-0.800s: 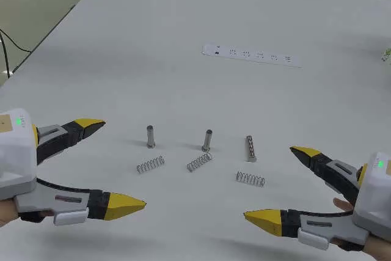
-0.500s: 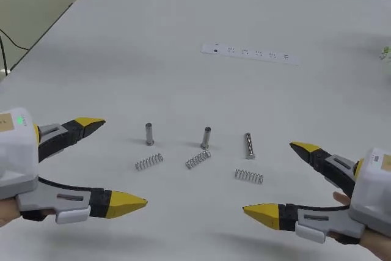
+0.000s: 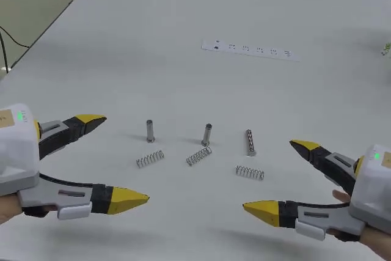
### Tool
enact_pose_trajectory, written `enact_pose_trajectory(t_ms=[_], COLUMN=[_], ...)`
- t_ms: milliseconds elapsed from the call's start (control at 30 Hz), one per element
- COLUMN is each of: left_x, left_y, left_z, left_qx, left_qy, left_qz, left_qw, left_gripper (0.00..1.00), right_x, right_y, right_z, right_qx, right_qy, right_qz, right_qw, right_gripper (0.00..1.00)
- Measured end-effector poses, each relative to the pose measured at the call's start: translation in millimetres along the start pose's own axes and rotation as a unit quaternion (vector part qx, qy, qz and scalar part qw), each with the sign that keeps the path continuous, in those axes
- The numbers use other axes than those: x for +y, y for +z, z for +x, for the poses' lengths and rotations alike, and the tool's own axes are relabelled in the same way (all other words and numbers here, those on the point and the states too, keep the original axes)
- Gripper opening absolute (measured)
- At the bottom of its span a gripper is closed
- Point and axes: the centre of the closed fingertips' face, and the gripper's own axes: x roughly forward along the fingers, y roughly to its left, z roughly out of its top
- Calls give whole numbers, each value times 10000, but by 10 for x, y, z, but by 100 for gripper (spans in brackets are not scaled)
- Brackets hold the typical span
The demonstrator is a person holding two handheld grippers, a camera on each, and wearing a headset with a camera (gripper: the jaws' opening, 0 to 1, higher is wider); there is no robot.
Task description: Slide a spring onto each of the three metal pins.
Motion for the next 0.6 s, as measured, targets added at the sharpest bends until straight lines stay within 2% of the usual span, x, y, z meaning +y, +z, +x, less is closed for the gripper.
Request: enact_pose_trajectory(t_ms=[300,600], left_x=[-12,-30], left_y=[30,36], left_z=[-6,-7], left_qx=[-39,-41], left_qy=[-9,-50], left_qz=[-1,7], left_qw=[10000,10000], left_gripper=[98,98], right_x=[1,-53], right_y=[4,2], right_z=[-11,-35], right_qx=[-12,-52], right_qy=[31,-37], right_qz=[41,43], right_qw=[10000,10000], right_gripper=[94,99])
